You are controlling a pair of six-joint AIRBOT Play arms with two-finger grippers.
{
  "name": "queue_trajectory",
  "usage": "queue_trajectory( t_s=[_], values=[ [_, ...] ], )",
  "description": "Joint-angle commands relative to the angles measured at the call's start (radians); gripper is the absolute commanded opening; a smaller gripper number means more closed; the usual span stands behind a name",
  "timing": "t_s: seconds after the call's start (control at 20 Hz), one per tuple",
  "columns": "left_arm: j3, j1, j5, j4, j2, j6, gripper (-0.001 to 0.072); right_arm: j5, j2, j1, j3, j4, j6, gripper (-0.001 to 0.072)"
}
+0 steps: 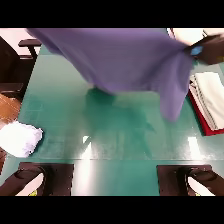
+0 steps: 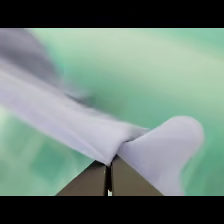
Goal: Fold the shirts.
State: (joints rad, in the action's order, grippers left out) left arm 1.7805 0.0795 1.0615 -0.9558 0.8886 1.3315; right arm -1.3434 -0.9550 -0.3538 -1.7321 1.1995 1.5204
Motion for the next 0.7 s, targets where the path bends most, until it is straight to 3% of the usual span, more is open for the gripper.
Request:
queue_trajectory(
  t_s=[0.0,0.2,0.35,0.5,0.65],
  values=[
    [0.132,-0.001,-0.006,-0.009,-0.121,0.038,0.0024,-0.043,0.085,0.044,-0.151,0.008,0.001,0.0017],
    [0.184,-0.001,-0.027,-0.016,-0.128,0.060,0.0024,-0.111,0.086,0.100,-0.234,0.006,0.019,0.0016],
    [0.183,-0.001,-0.025,-0.108,-0.068,0.081,0.0023,-0.196,0.036,0.110,-0.206,0.005,0.078,0.0016],
    [0.182,-0.001,0.106,-0.213,0.092,0.110,0.0024,-0.270,-0.052,0.101,-0.091,-0.002,0.087,0.0017],
    [0.182,-0.001,0.277,-0.214,0.331,0.108,0.0026,-0.274,-0.176,0.072,0.076,-0.002,0.085,0.0016]
  ],
)
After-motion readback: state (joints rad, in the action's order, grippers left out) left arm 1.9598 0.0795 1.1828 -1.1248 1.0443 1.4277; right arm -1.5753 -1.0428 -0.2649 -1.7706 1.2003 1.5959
